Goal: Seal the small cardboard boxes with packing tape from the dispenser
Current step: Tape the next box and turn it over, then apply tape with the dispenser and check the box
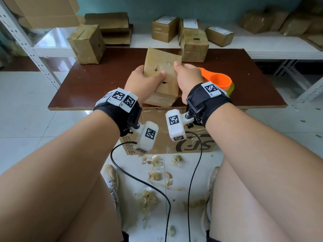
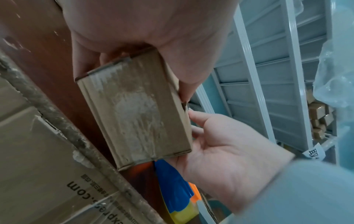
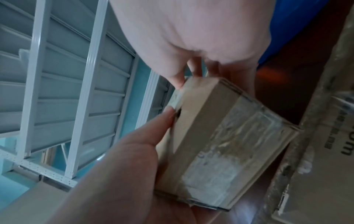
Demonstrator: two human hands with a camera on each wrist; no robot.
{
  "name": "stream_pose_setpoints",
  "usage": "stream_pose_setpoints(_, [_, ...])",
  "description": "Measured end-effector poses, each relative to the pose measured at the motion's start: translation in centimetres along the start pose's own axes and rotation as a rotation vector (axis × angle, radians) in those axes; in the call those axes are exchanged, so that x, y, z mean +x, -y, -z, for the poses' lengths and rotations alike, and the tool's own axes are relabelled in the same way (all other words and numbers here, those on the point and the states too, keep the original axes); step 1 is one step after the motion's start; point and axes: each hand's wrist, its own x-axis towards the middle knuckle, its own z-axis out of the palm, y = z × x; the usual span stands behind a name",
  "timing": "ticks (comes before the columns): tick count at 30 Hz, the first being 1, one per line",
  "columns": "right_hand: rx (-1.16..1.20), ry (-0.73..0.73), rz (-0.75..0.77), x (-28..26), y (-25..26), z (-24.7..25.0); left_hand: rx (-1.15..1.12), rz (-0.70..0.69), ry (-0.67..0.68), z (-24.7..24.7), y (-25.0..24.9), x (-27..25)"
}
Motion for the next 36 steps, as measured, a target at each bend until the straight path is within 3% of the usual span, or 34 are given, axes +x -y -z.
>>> stream_pose_setpoints(10, [-0.072,0.236,-0.113,-0.8,-0.8,-0.7,-0.127,0.243,-0.059,0.9,0.4,0.8])
stream_pose_setpoints(19, [-0.191,0.281,0.019,-0.6,-2.2,-0.8,-0.189,0.347,-0.166,0.8,-0.1,0.9])
stream_pose_setpoints(23, [-0.424,0.161,0.11,-0.2,-2.0,0.5,-0.233,0.39,-0.199,0.4,-0.7,0.7])
stream_pose_setpoints(26, [-0.42,0.01,0.253,0.6,-1.3,2.2,-0.219,0.351,-0.218,-0.2,-1.3,0.5])
stream_pose_setpoints(31, [-0.595,-0.176,0.384,2.1,-0.6,5.4,0.047,0.297,-0.28,-0.4,-2.0,0.0])
stream_pose_setpoints(34, [-0.901,-0.272,0.29,3.2,-1.2,7.2,0.175,0.193,-0.309,-0.5,-2.4,-0.6])
stream_pose_setpoints(36, [-1.075,-0.217,0.159,3.4,-2.0,8.1,0.203,0.132,-0.318,-0.6,-2.5,-1.2])
